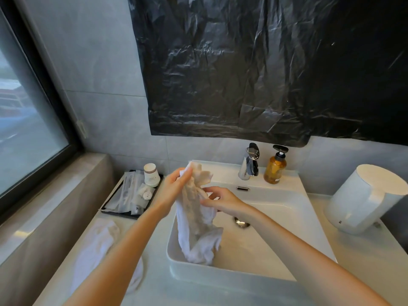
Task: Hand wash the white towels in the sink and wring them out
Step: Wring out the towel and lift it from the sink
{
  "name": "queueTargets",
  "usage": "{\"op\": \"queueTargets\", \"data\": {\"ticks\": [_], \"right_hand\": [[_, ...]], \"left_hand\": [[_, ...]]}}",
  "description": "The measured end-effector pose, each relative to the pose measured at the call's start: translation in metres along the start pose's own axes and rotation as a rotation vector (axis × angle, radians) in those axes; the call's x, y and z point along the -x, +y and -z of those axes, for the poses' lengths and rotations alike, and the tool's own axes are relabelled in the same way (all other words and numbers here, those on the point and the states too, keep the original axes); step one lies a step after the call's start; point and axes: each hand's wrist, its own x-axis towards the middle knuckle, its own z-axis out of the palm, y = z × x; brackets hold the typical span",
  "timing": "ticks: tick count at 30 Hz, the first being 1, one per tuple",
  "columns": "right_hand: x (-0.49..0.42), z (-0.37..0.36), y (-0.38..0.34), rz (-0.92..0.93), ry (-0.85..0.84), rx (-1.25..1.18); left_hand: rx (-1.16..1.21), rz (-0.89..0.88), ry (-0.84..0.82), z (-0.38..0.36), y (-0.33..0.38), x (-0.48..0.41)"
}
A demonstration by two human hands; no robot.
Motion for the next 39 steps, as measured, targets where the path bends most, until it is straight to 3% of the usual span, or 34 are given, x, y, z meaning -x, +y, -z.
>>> {"op": "queueTargets", "data": {"ticks": [4,12,15,22,26,32,36,39], "right_hand": [[-0.003,0.003,-0.017,0.096,0.008,-0.009],[0.003,0.005,-0.052,0.083,-0.036,-0.283],[0.004,0.001,-0.067,0.107,-0.068,-0.196],[0.005,0.009,-0.087,0.186,0.069,-0.142],[0.006,0.021,-0.098,0.220,0.077,-0.166],[0.002,0.036,-0.113,0.242,0.120,-0.345],[0.003,0.052,-0.120,0.269,0.153,-0.405],[0.004,0.067,-0.109,0.272,0.227,-0.455]], "left_hand": [[0.064,-0.062,0.024,0.003,0.028,-0.005],[0.095,-0.126,0.073,0.009,0.074,-0.012],[0.110,-0.130,0.015,0.007,0.082,-0.013],[-0.027,-0.222,0.005,0.013,0.087,-0.013],[-0.138,-0.173,-0.163,0.014,0.087,-0.013],[-0.252,-0.089,-0.236,0.004,0.046,-0.014],[-0.236,-0.058,-0.163,-0.008,0.026,-0.017],[-0.389,-0.085,-0.125,0.003,0.031,-0.026]]}}
